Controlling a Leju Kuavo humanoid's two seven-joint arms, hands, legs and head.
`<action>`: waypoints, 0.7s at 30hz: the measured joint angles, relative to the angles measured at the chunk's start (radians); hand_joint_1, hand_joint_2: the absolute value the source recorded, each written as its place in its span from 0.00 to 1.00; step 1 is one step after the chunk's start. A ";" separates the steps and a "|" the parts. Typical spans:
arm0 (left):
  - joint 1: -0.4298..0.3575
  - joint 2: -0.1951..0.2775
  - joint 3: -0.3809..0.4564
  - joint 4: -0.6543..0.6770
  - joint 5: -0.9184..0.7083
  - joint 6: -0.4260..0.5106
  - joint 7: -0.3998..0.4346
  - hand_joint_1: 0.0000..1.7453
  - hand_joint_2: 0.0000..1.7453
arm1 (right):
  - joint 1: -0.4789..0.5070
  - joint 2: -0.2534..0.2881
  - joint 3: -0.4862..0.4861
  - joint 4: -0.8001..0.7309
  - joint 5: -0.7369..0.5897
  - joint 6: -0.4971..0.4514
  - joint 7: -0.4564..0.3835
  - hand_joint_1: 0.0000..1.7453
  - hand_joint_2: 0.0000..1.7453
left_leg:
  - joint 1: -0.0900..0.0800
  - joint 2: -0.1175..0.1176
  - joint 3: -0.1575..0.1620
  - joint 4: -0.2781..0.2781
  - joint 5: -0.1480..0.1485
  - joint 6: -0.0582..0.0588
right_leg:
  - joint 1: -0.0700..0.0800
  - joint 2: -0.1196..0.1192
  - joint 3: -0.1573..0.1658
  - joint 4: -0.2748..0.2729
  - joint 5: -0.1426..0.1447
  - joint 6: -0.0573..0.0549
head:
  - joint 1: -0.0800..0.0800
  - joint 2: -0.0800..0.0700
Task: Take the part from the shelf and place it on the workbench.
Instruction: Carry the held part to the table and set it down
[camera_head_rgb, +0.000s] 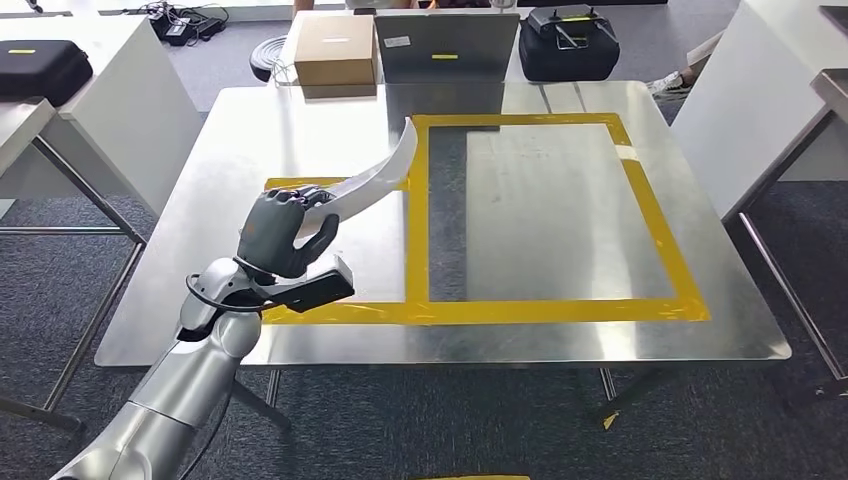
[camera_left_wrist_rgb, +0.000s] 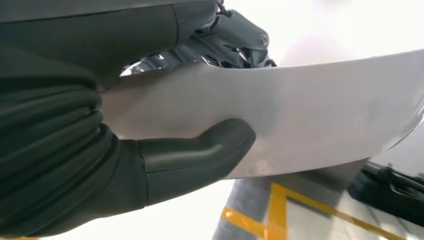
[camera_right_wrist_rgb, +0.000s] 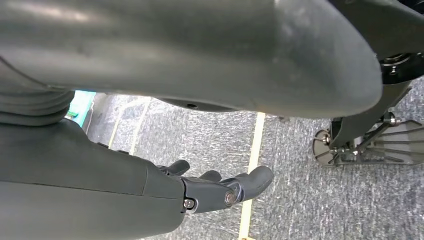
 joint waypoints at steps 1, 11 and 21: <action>-0.022 0.000 0.001 0.050 -0.021 0.042 -0.006 1.00 1.00 | 0.000 0.000 0.000 0.000 0.005 0.002 -0.001 0.00 0.00 | 0.001 0.000 0.001 -0.002 0.000 -0.006 | 0.001 0.000 0.001 0.000 0.000 -0.002 | 0.000 0.000; -0.214 0.010 -0.022 0.509 -0.343 0.308 0.119 1.00 1.00 | 0.001 -0.010 0.000 0.000 0.047 0.015 -0.014 0.00 0.00 | 0.003 0.000 0.004 -0.002 0.004 -0.023 | 0.002 0.000 0.003 0.001 0.003 -0.006 | 0.000 0.000; -0.236 0.007 -0.071 0.631 -0.400 0.311 0.140 1.00 1.00 | 0.001 -0.014 0.000 0.000 0.046 0.020 -0.018 0.00 0.00 | 0.002 0.000 0.003 0.001 0.003 -0.020 | 0.000 -0.001 0.005 0.001 0.004 -0.005 | 0.000 0.000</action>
